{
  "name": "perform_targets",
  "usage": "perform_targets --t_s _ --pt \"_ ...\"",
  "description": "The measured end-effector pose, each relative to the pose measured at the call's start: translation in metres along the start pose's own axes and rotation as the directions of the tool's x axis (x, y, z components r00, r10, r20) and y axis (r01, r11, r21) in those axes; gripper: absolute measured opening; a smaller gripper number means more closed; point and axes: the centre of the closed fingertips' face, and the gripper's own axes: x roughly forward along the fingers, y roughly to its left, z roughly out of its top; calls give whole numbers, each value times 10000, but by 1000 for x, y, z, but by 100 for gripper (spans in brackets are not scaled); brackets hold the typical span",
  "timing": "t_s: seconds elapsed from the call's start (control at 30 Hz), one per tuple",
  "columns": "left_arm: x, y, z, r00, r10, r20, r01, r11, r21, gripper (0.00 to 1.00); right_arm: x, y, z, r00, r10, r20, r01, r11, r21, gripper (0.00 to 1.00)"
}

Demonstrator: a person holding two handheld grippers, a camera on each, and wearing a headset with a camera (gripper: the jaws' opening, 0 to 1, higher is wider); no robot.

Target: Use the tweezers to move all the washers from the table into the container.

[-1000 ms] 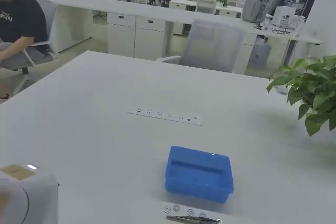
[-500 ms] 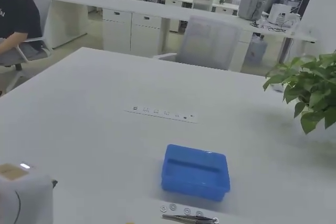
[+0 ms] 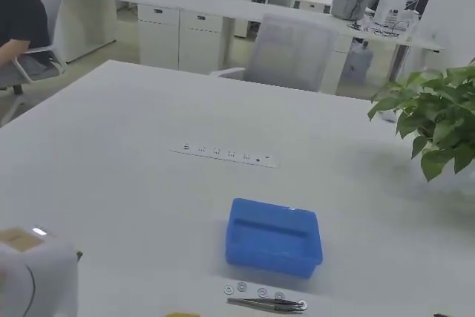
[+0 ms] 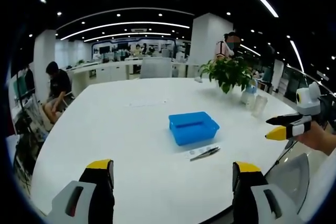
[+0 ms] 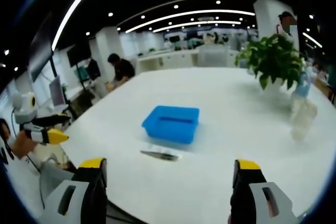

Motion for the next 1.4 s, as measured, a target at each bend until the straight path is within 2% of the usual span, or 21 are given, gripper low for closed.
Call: perform_targets --t_s 0.13,0.37,0.7,0.77,0.83,0.93,0.97,1.0,1.07,1.1,1.13,1.17,1.2,1.23,1.3,1.33,1.4 --pt "2 0 0 10000 -69 -10 69 10000 72 95 0 -2 1 10000 -88 -7 88 9999 -60 99" --pt "11 -5 -6 9987 -424 -296 432 9987 259 91 4 -6 -2 9997 -179 -147 180 9998 82 98" --pt "21 -4 -5 9966 -746 -348 767 9951 626 88 11 -14 -1 9988 -369 -322 370 9993 20 96" --pt "24 -8 -1 9955 -940 -109 946 9907 976 85 13 -17 -1 9983 -480 -339 480 9988 -12 95" --pt "27 -10 -1 9944 -1046 -142 1056 9838 1447 78 14 -21 -2 9972 -633 -402 629 9980 -98 94" --pt "39 -22 -2 9823 -1836 -364 1872 9654 1818 63 16 -24 -4 9964 -665 -524 662 9978 -64 93" --pt "42 -27 -5 9745 -2171 -564 2239 9565 1867 57 16 -24 -6 9962 -651 -578 649 9979 -52 92" --pt "48 -35 -8 9595 -2693 -830 2808 9381 2029 52 17 -25 -9 9956 -617 -713 616 9981 -36 92" --pt "60 -42 -14 9390 -3210 -1238 3418 9114 2291 37 19 -26 -12 9943 -606 -877 604 9982 -46 92" --pt "62 -42 -14 9377 -3224 -1293 3451 9071 2411 33 19 -26 -12 9942 -605 -890 604 9982 -44 92" --pt "70 -46 -16 9288 -3408 -1455 3684 8917 2629 29 19 -26 -13 9939 -593 -930 592 9982 -36 91" --pt "77 -48 -21 9184 -3491 -1862 3892 8817 2666 28 20 -27 -14 9935 -548 -1000 550 9985 -12 91" --pt "82 -49 -22 9128 -3552 -2015 4013 8716 2814 26 20 -27 -15 9929 -531 -1062 534 9986 2 91" --pt "89 -52 -22 9062 -3705 -2037 4187 8539 3092 24 20 -27 -16 9923 -520 -1120 524 9986 4 91" --pt "99 -55 -26 8938 -3811 -2365 4420 8378 3205 19 20 -26 -17 9920 -487 -1164 492 9988 16 91" --pt "105 -57 -25 8899 -3902 -2361 4511 8296 3292 18 20 -26 -17 9919 -485 -1173 491 9988 24 91" --pt "119 -61 -28 8772 -4067 -2552 4756 8090 3455 17 20 -26 -18 9915 -454 -1221 465 9989 68 91"
